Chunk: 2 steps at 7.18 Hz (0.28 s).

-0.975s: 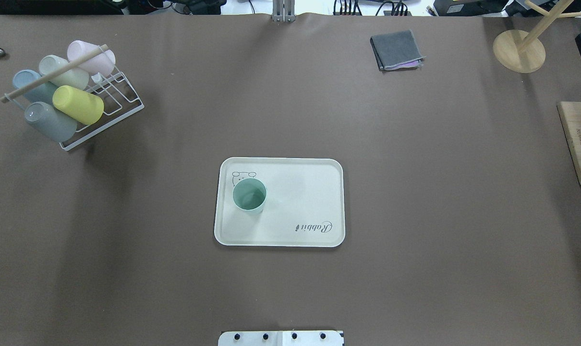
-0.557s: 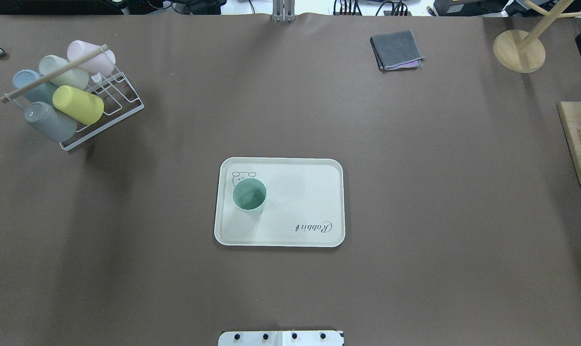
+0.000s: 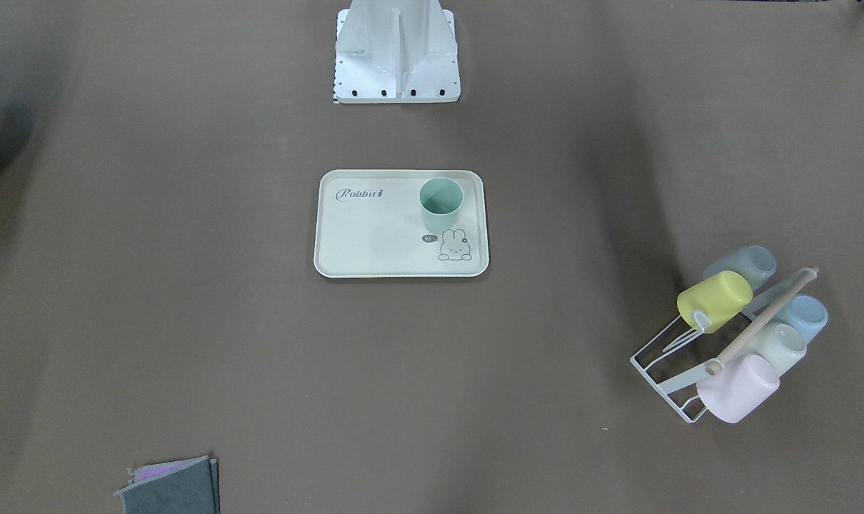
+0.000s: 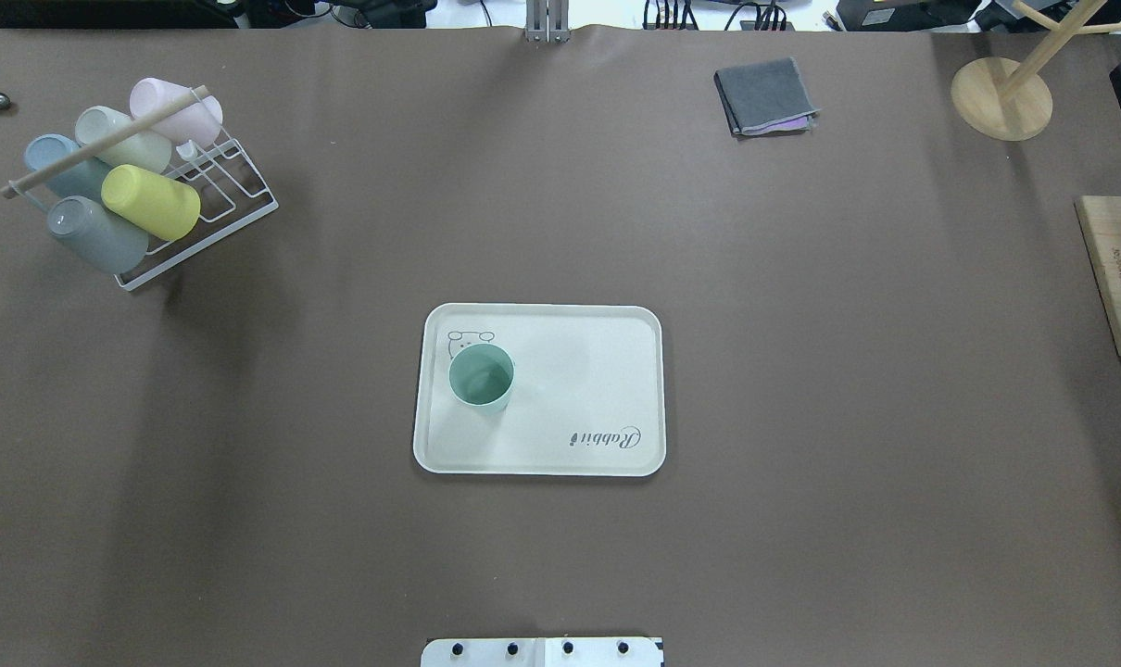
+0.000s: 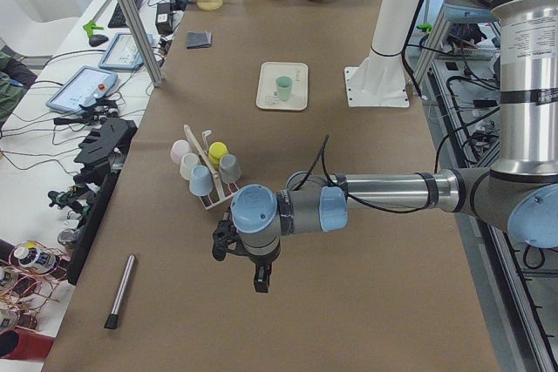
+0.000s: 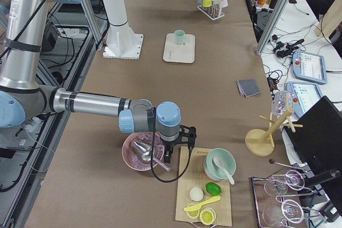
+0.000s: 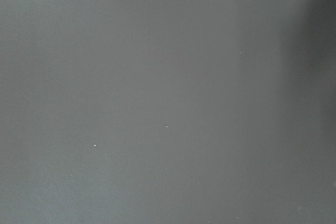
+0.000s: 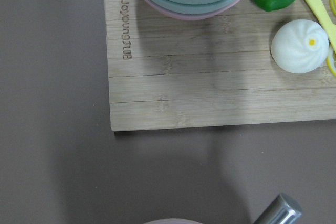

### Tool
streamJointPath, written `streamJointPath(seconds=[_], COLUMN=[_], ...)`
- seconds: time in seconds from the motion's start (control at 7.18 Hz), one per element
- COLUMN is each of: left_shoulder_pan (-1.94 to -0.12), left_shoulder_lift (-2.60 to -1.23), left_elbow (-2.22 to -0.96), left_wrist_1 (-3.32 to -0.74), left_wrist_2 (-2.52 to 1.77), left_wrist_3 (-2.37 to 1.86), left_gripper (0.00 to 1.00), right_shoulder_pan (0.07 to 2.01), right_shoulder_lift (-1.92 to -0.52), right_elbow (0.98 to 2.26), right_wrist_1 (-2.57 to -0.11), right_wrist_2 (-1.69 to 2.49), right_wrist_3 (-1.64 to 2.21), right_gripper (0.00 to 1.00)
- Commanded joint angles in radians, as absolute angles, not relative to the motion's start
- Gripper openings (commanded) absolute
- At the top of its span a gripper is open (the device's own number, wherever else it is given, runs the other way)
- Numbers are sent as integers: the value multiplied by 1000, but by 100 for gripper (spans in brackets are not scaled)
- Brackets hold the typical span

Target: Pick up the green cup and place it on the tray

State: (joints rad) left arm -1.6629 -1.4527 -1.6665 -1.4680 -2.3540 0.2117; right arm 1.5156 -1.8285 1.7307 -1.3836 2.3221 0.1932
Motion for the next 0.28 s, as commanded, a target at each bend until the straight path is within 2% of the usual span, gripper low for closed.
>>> streamJointPath(seconds=[0.0,0.14], left_shoulder_pan=[-1663,-1663], left_shoulder_lift=[-1453,-1453], left_elbow=[-1666,-1664], left_wrist_1=[-1468,-1468], left_wrist_2=[-2355,-2353], left_wrist_3=[212,212], left_gripper=[98,98], right_shoulder_pan=[1516,1516], right_shoulder_lift=[-1829,-1829], right_elbow=[1730,1730], right_wrist_1=[-1384,-1384], right_wrist_2=[2321,2324], right_wrist_3=[193,192], right_gripper=[100,100])
